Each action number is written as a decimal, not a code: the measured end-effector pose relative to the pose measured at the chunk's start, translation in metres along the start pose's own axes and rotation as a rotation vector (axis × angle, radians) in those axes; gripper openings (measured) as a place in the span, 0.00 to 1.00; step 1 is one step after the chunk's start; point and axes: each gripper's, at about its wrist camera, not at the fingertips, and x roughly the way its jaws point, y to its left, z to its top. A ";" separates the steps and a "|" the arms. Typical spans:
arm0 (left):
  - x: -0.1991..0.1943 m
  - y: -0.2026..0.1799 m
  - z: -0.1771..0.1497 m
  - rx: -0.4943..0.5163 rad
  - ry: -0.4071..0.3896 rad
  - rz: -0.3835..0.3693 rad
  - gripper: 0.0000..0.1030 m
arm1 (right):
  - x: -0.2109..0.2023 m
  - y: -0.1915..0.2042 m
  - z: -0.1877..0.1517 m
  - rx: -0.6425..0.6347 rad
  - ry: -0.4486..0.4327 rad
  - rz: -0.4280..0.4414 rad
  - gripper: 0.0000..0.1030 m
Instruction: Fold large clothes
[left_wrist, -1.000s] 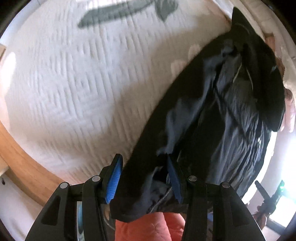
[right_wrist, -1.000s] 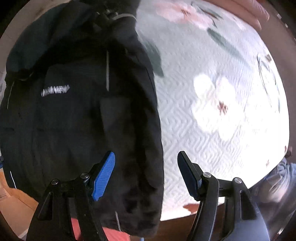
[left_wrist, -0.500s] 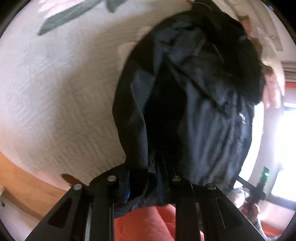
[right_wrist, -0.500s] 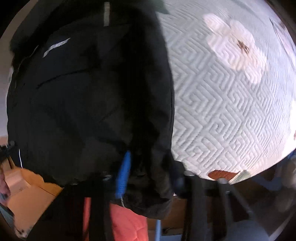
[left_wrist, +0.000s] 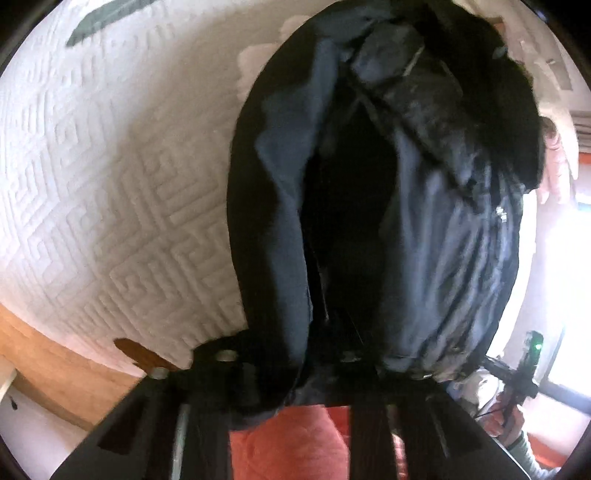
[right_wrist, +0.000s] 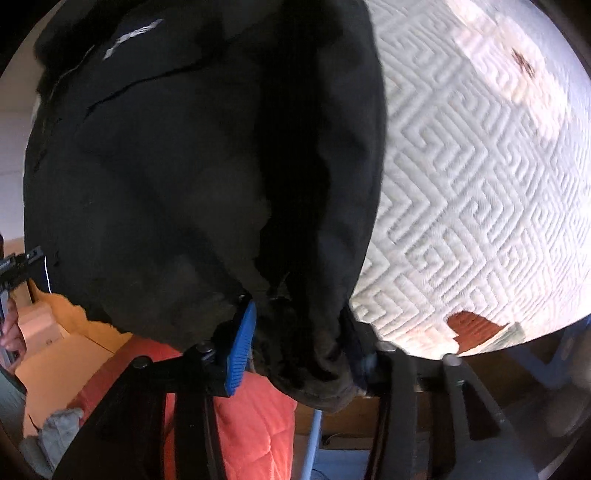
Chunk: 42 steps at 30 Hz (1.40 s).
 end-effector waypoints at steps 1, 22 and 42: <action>-0.006 -0.004 0.000 0.016 -0.009 0.006 0.13 | -0.007 0.001 0.001 -0.007 -0.006 -0.016 0.19; -0.205 -0.122 0.163 0.142 -0.330 -0.336 0.13 | -0.254 0.000 0.119 0.139 -0.372 0.242 0.16; -0.042 -0.148 0.401 0.044 -0.199 -0.267 0.20 | -0.155 -0.001 0.346 0.465 -0.443 0.165 0.26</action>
